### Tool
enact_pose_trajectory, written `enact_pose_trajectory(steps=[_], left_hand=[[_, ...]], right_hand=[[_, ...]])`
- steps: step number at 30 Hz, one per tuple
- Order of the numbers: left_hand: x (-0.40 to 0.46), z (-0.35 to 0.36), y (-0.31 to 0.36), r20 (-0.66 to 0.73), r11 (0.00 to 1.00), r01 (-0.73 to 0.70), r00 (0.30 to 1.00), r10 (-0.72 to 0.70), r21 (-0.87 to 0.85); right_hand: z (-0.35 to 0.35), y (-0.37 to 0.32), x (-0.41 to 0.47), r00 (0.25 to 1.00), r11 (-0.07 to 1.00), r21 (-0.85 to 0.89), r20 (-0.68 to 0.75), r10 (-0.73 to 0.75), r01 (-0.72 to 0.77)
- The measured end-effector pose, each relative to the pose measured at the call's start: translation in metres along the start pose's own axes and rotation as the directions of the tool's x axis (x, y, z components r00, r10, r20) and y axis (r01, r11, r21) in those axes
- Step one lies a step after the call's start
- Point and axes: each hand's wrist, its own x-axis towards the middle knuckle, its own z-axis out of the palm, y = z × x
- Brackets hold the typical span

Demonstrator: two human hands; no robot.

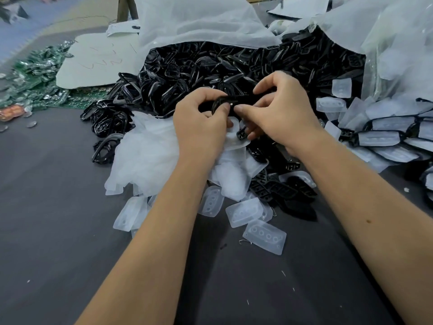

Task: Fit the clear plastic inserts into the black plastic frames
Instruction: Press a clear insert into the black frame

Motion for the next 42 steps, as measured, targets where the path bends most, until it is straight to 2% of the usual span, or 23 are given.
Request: enact_pose_trajectory(steps=[2, 4, 6, 8, 11, 14, 18, 20, 23, 26, 27, 29, 30, 32, 34, 36, 42], left_hand=[[0.002, -0.001, 0.0, -0.011, 1.0, 0.0, 1.0, 0.0, 0.004], [0.004, -0.003, 0.001, -0.038, 1.0, 0.015, 0.999, -0.015, -0.018], [0.005, -0.004, 0.002, -0.067, 0.999, 0.031, 0.997, -0.034, -0.036], [0.005, -0.004, 0.004, -0.076, 0.996, 0.046, 0.996, -0.052, -0.079], [0.006, -0.006, 0.006, -0.062, 0.993, 0.055, 0.996, -0.062, -0.108], [0.007, -0.008, 0.006, -0.01, 0.992, 0.09, 0.996, -0.091, -0.091], [0.01, -0.014, 0.003, 0.002, 0.993, 0.077, 0.997, -0.077, -0.093], [0.011, -0.016, 0.002, 0.011, 0.992, 0.084, 0.996, -0.083, -0.095], [0.012, -0.016, 0.001, 0.017, 0.988, 0.105, 0.994, -0.104, -0.111], [0.013, -0.017, -0.001, 0.019, 0.988, 0.102, 0.995, -0.101, -0.119], [0.013, -0.017, -0.002, 0.02, 0.989, 0.094, 0.996, -0.092, -0.111], [0.013, -0.016, -0.005, 0.015, 0.99, 0.095, 0.995, -0.094, -0.103], [0.013, -0.015, -0.006, 0.012, 0.99, 0.096, 0.995, -0.096, -0.106], [0.011, -0.012, -0.008, 0.019, 0.993, 0.077, 0.997, -0.076, -0.095], [0.009, -0.01, -0.01, 0.021, 0.998, 0.045, 0.999, -0.044, -0.048], [0.009, -0.009, -0.011, 0.02, 1.0, 0.02, 1.0, -0.02, -0.008], [0.007, -0.008, -0.012, 0.026, 0.998, -0.003, 1.0, 0.005, -0.058]], right_hand=[[-0.01, -0.006, 0.001, 0.995, 0.972, -0.212, 0.051, -0.089, 0.097], [-0.022, -0.018, 0.001, 0.945, 0.947, -0.249, 0.303, -0.12, 0.2], [-0.03, -0.035, -0.004, 0.812, 0.942, -0.25, 0.583, -0.038, 0.223], [-0.028, -0.051, -0.011, 0.66, 0.922, -0.283, 0.75, 0.041, 0.264], [-0.006, -0.07, -0.027, 0.503, 0.855, -0.361, 0.853, 0.142, 0.372], [0.016, -0.076, -0.043, 0.459, 0.715, -0.521, 0.833, 0.307, 0.467], [0.031, -0.073, -0.054, 0.505, 0.569, -0.566, 0.816, 0.282, 0.596], [0.035, -0.07, -0.054, 0.502, 0.554, -0.542, 0.831, 0.24, 0.632], [0.029, -0.061, -0.044, 0.472, 0.682, -0.45, 0.865, 0.171, 0.577], [0.007, -0.051, -0.03, 0.473, 0.866, -0.281, 0.879, 0.059, 0.413], [0.0, -0.047, -0.026, 0.498, 0.927, -0.182, 0.867, -0.005, 0.327], [-0.012, -0.035, -0.019, 0.603, 0.994, 0.084, 0.79, -0.111, 0.073], [-0.016, -0.028, -0.016, 0.672, 0.975, 0.219, 0.727, -0.143, -0.03], [-0.02, -0.014, -0.011, 0.798, 0.898, 0.425, 0.578, -0.172, -0.114], [-0.018, -0.002, -0.008, 0.893, 0.834, 0.538, 0.425, -0.148, -0.118], [-0.015, 0.005, -0.007, 0.945, 0.816, 0.571, 0.308, -0.111, -0.09], [-0.007, 0.009, -0.006, 0.988, 0.844, 0.535, 0.114, -0.102, 0.025]])
